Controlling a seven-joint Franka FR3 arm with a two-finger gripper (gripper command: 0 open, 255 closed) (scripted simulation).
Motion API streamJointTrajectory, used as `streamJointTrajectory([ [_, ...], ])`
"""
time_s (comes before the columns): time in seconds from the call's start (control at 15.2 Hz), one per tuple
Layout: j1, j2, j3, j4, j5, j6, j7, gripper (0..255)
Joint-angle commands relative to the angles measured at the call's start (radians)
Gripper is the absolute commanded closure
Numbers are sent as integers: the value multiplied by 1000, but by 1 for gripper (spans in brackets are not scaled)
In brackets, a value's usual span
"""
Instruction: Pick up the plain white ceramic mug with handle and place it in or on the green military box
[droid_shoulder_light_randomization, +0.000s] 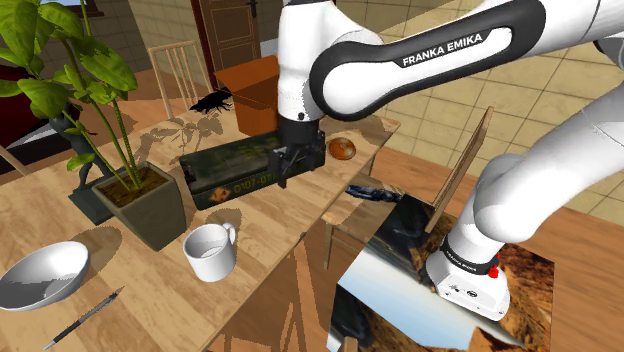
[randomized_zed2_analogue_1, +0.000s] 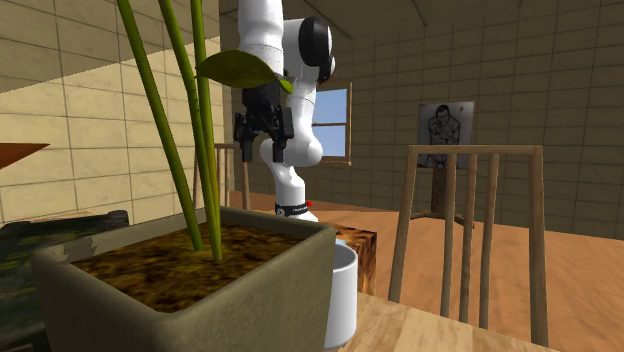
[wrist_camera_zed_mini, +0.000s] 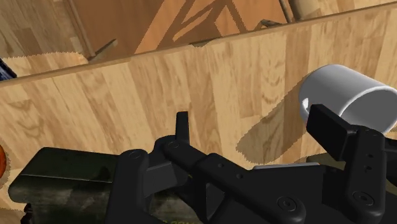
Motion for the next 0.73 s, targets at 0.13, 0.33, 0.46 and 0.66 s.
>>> streamJointTrajectory([
  [0.13,-7,141,90,84,-67,60,127,0],
  [0.33,-8,262,150,165,-150,88,236,0],
  [0.46,1,350,181,226,-220,97,314,0],
  [0.66,37,489,206,330,-337,94,431,0],
])
